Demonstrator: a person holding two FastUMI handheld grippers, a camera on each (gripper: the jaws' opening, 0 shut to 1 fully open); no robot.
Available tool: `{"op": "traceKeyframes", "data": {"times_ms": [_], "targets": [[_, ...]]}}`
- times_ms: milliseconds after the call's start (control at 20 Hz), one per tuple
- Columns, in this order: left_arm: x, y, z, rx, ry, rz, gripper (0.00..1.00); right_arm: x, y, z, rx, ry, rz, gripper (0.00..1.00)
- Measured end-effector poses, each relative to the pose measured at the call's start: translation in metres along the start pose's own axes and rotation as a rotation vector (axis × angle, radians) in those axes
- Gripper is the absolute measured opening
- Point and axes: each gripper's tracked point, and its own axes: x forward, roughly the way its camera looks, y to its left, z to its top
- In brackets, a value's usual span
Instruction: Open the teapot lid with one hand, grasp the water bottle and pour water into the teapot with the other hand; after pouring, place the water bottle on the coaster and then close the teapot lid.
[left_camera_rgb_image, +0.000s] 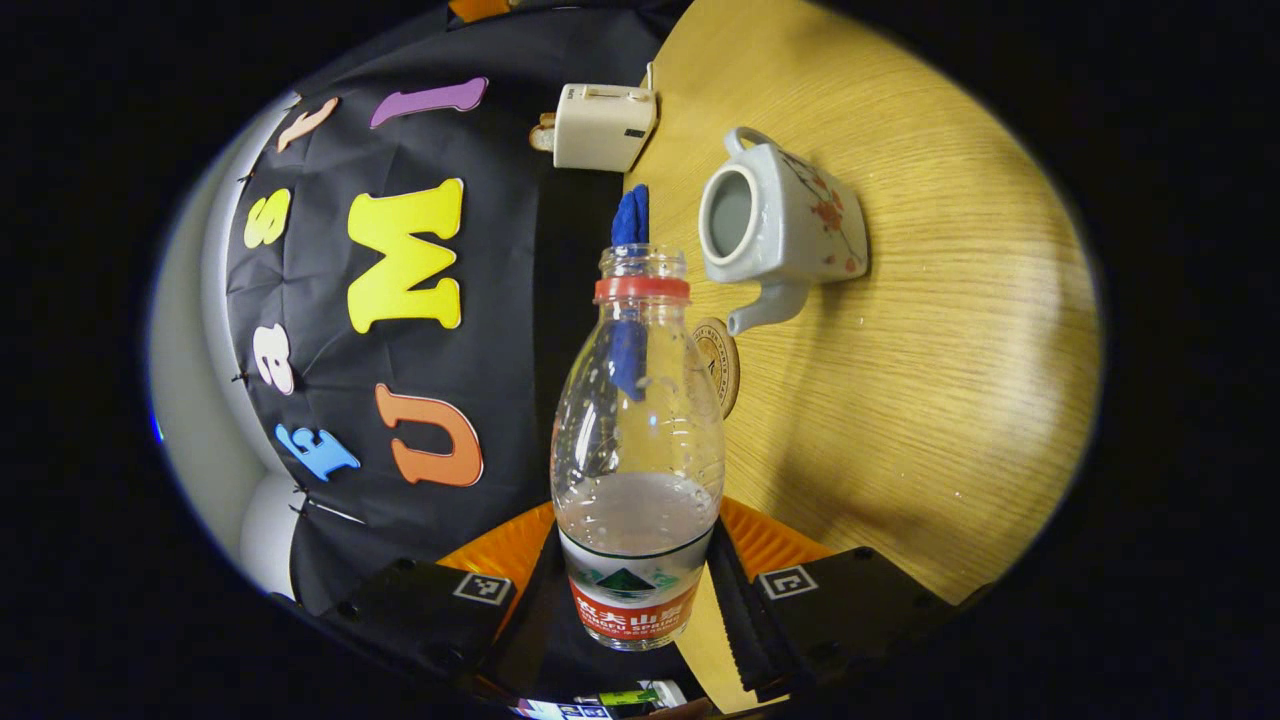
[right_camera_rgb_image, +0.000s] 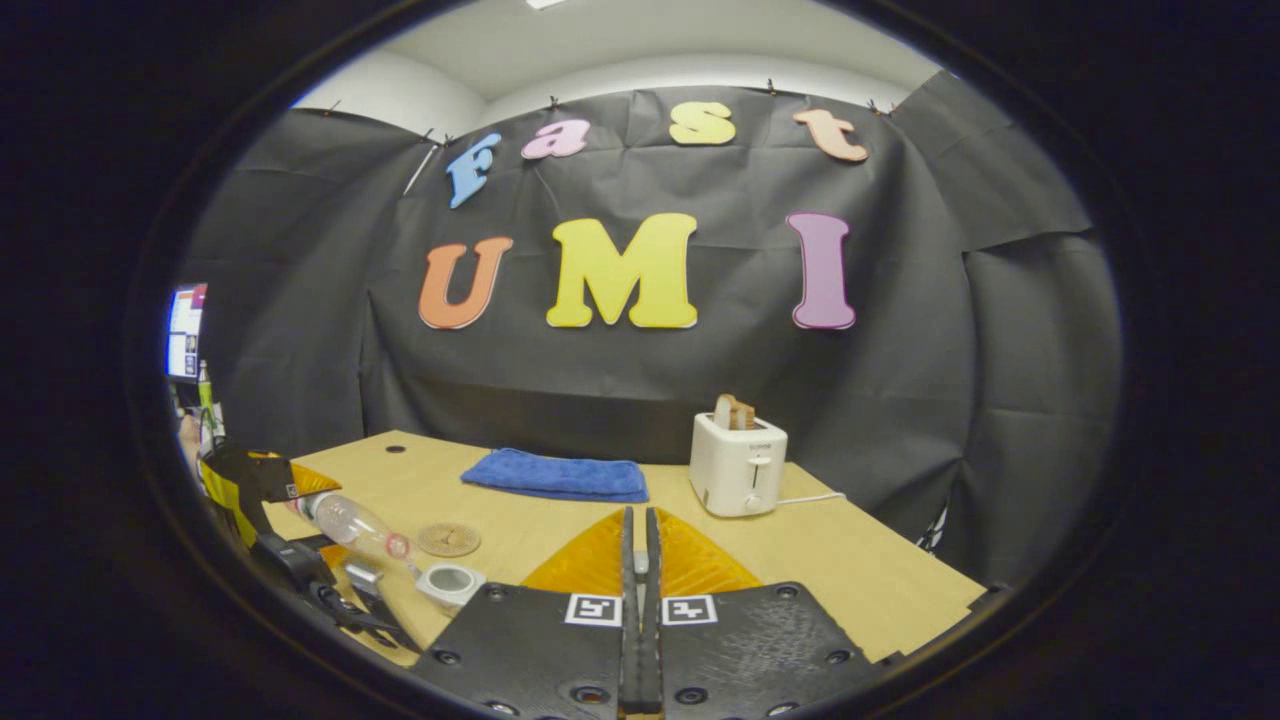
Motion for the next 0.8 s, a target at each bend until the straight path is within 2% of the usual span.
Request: {"op": "traceKeyframes", "data": {"times_ms": [100, 150, 200, 650, 800], "targets": [[-0.004, 0.003, 0.007, 0.055, -0.014, 0.02, 0.75, 0.0, -0.002, 0.0, 0.004, 0.001, -0.001, 0.0], [-0.003, 0.003, 0.009, 0.085, -0.011, 0.024, 0.78, 0.001, -0.004, 0.0, 0.006, 0.003, -0.004, 0.0], [-0.002, 0.005, 0.011, 0.12, -0.01, 0.027, 0.74, 0.001, -0.005, -0.001, 0.007, 0.004, -0.007, 0.0], [0.008, 0.028, 0.019, 0.319, 0.008, 0.037, 0.74, 0.001, -0.018, 0.003, 0.026, 0.004, -0.022, 0.0], [0.007, 0.039, 0.023, 0.388, 0.013, 0.076, 0.74, 0.001, -0.019, 0.001, 0.03, 0.01, -0.025, 0.0]]}}
